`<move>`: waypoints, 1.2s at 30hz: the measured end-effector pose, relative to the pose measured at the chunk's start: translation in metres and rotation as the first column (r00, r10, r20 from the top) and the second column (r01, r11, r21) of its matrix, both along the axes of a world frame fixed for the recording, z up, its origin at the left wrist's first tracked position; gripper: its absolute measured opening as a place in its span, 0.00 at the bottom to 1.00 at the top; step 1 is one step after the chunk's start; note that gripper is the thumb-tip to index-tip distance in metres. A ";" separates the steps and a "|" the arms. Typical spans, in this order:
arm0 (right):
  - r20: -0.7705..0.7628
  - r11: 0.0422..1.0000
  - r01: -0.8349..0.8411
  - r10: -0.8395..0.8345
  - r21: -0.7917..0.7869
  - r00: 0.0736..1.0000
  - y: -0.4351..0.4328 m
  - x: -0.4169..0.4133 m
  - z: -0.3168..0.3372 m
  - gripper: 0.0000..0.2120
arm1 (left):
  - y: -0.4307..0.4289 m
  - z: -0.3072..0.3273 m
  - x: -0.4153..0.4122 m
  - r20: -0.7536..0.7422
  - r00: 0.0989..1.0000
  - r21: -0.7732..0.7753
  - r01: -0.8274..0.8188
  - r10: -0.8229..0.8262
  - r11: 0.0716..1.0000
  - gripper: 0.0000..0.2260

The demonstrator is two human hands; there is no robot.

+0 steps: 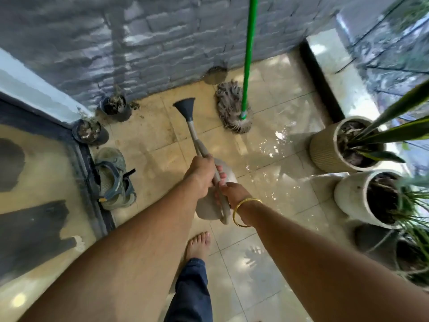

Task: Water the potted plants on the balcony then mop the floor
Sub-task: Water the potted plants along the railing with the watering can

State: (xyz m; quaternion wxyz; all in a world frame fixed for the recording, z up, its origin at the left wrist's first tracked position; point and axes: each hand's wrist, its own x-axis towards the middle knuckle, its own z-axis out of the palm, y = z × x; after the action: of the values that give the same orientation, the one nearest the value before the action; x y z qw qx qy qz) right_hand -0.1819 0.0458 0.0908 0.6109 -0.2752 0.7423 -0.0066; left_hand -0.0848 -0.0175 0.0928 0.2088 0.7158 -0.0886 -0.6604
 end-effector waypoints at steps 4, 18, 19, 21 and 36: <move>0.022 0.989 0.129 -0.128 -0.069 0.992 0.007 -0.058 0.091 0.19 | -0.002 0.102 -0.054 -0.067 0.994 -0.024 0.082 -0.083 0.996 0.11; 0.042 0.795 0.388 -0.418 -0.466 0.907 0.139 -0.280 0.384 0.23 | 0.103 0.403 -0.295 0.055 0.869 -0.421 0.467 -0.492 0.778 0.08; 0.010 0.774 0.386 -0.441 -0.502 0.897 0.163 -0.301 0.406 0.26 | 0.125 0.426 -0.319 0.051 0.853 -0.447 0.484 -0.519 0.752 0.09; -0.056 0.759 0.336 -0.439 -0.558 0.897 0.200 -0.330 0.437 0.32 | 0.159 0.460 -0.352 0.058 0.828 -0.488 0.511 -0.558 0.708 0.09; -0.095 0.427 0.518 -0.831 -0.741 0.549 0.518 -0.483 0.559 0.29 | 0.450 0.569 -0.565 0.019 0.450 -0.640 0.691 -0.893 0.335 0.19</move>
State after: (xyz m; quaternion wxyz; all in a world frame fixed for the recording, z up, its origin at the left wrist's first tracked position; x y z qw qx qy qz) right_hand -0.6649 0.5636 0.6499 0.2291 -0.1236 0.8562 -0.4463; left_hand -0.6499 0.4320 0.6614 0.0656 0.3535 -0.5845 -0.7274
